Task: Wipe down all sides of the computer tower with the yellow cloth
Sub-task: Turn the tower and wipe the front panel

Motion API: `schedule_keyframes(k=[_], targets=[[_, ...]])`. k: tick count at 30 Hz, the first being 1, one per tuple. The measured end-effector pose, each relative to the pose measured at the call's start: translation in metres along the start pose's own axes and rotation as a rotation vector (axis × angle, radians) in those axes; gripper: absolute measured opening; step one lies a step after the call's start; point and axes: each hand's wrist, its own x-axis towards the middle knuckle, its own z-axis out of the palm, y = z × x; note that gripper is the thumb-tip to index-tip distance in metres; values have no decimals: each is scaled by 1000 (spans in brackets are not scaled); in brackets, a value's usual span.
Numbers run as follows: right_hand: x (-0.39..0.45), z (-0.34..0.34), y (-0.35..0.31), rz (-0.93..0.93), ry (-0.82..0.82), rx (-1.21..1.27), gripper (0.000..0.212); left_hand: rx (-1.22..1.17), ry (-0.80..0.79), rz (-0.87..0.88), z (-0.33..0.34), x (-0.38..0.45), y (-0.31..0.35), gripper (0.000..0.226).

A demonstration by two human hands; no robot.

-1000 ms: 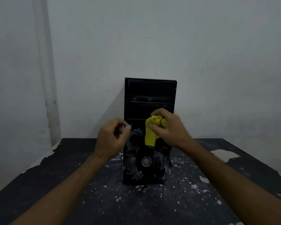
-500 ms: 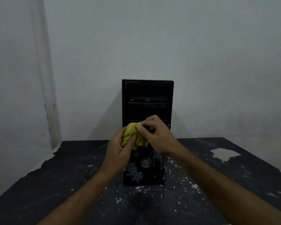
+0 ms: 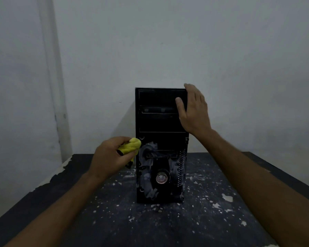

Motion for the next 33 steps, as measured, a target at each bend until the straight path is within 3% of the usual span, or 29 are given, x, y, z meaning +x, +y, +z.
schedule_keyframes(k=[3, 8, 13, 18, 24, 30, 33], targets=[[0, 1, -5, 10, 36, 28, 58, 157, 36, 54, 14, -6, -2, 42], [-3, 4, -5, 7, 33, 21, 61, 249, -102, 109, 44, -52, -13, 50], [-2, 6, -7, 12, 57, 15, 61, 129, 102, -81, 35, -6, 7, 40], [-2, 5, -3, 7, 56, -6, 62, 73, -48, -192, 42, -19, 7, 44], [-2, 10, -5, 21, 86, 20, 60, -127, 96, -203, 28, -3, -3, 30], [-2, 11, -6, 18, 97, 9, 60, -75, -19, -231, 33, -26, -12, 29], [-2, 11, -7, 20, 102, 16, 60, -62, 22, -216, 28, -7, -14, 22]])
